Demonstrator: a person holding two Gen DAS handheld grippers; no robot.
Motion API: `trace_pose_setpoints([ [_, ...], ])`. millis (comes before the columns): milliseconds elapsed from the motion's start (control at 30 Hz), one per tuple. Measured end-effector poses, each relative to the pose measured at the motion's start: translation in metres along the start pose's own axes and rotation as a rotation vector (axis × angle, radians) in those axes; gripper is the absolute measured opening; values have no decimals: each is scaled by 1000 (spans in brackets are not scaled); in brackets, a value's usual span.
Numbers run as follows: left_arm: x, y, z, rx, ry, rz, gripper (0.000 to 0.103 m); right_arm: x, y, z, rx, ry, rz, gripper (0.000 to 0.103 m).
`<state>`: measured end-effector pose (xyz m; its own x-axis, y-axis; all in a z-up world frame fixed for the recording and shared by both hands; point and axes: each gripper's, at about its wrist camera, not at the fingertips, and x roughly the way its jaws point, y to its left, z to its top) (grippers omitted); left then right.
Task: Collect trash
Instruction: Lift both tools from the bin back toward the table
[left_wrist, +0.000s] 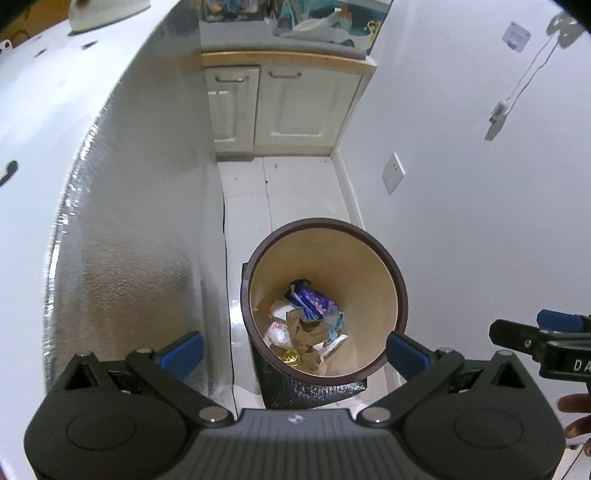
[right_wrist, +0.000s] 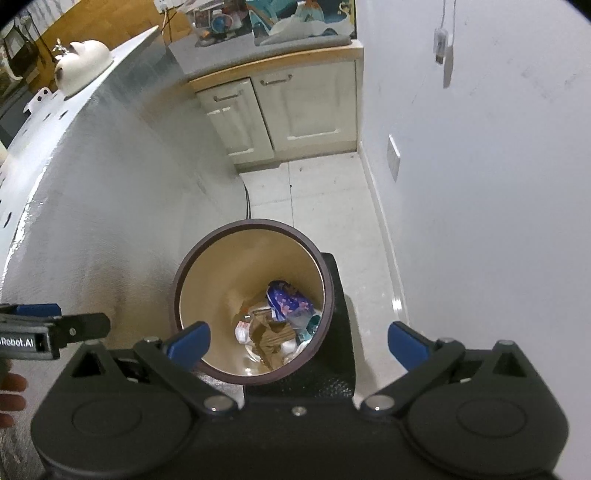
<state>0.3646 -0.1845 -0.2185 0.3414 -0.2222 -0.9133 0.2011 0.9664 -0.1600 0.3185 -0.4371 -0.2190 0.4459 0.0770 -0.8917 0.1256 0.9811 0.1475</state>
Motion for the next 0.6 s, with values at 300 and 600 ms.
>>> trace_pose_setpoints([
  [300,-50,2,-11,25,-83,-17,103,-39,10,-13,-8,-73,-11,103],
  [600,-114,14,-24,58,-199,-46,103,-90,32,-24,-15,-173,-25,103],
])
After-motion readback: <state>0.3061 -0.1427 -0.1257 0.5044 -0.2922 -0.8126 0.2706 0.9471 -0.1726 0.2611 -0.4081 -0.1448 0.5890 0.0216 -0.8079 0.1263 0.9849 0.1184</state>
